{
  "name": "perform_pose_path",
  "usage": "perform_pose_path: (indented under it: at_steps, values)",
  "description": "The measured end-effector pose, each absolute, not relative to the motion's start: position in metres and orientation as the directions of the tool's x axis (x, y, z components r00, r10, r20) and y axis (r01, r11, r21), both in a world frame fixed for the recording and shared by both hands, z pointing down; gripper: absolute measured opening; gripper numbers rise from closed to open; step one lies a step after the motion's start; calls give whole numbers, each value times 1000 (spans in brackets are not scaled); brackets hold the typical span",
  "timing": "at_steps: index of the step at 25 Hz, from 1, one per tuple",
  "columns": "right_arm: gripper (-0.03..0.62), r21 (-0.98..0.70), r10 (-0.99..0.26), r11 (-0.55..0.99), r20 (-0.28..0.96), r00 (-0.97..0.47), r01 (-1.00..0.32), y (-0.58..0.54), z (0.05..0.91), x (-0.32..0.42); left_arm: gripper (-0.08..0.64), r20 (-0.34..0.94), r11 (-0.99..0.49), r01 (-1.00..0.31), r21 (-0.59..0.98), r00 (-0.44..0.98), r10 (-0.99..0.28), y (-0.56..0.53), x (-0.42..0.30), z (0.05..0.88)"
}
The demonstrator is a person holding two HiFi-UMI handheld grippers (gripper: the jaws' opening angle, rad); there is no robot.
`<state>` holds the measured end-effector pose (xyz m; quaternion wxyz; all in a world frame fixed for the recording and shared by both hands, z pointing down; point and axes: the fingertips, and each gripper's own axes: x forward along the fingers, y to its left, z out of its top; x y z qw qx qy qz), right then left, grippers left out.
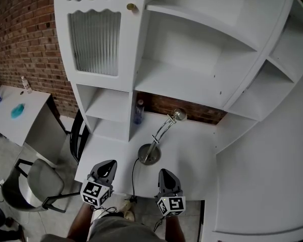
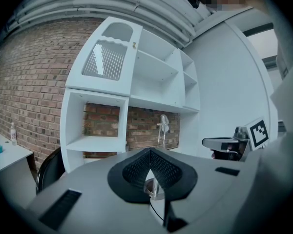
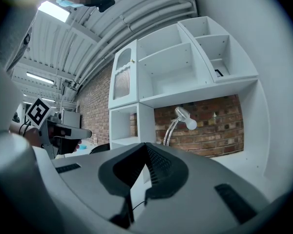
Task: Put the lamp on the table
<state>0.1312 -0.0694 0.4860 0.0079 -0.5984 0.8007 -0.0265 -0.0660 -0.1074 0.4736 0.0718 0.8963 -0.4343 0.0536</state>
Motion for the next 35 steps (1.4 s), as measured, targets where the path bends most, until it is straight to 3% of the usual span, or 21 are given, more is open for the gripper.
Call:
perform_pose_path:
  at_steps: [35]
  values:
    - [21, -84, -958, 282, 29, -285, -956, -71, 493, 141, 1, 173, -612, -787, 81, 616, -769, -109, -59, 479]
